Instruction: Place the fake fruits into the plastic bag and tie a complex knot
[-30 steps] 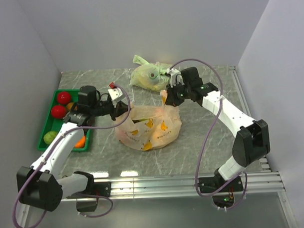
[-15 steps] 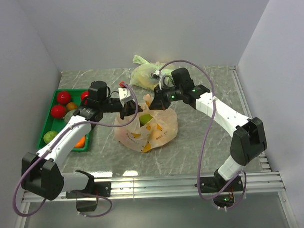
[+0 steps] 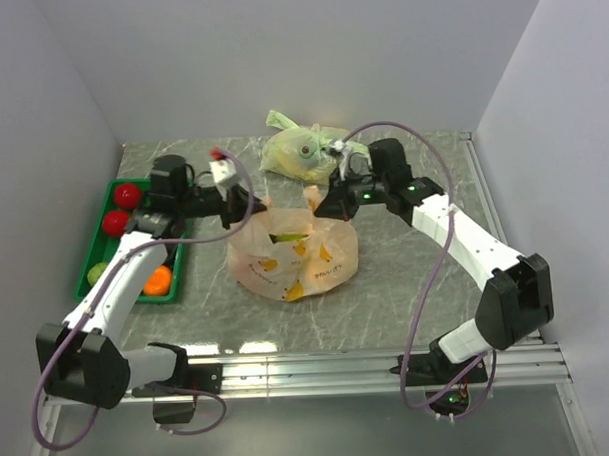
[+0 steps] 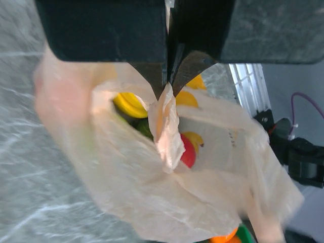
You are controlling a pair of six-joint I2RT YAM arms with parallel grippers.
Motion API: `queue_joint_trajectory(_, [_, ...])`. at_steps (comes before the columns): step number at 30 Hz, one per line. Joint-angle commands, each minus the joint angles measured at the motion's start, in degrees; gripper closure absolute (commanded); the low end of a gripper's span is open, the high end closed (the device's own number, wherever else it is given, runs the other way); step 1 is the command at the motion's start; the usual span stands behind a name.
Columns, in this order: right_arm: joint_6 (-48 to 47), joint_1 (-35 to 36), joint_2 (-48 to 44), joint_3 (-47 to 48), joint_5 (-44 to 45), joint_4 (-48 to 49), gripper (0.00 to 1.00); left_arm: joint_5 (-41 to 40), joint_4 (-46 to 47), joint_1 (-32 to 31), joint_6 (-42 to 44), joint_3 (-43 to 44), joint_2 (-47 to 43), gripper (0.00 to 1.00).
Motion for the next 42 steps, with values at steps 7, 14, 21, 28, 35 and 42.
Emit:
queue_joint_trajectory(7, [0.12, -11.89, -8.06, -5.43, -8.06, 1.95, 1.0, 0.58, -7.63, 13.15, -3.57, -3.93, -13.72, 0.97])
queue_joint_trajectory(14, [-1.91, -11.89, -11.75, -8.51, -9.56, 0.55, 1.0, -7.68, -14.96, 14.21, -1.26, 2.02, -15.06, 0.94])
queue_joint_trajectory(21, [-1.3, -11.89, -14.21, -9.65, -10.35, 0.99, 1.0, -9.44, -21.53, 10.53, 3.71, 14.5, -13.22, 0.29])
queue_joint_trajectory(28, [-0.95, -11.89, -14.13, -10.09, -10.27, 1.42, 1.0, -25.68, -38.6, -14.68, 18.16, 25.6, -6.55, 0.01])
queue_joint_trajectory(35, [-1.21, -11.8, -14.48, -10.09, -10.35, 0.9, 1.0, -45.99, -25.1, -30.42, 27.45, 9.88, -4.95, 0.01])
queue_joint_trajectory(42, [-3.4, -11.89, -15.62, -11.32, -10.97, -1.21, 1.0, -51.19, -11.99, -32.37, 34.33, 4.42, -0.3, 0.01])
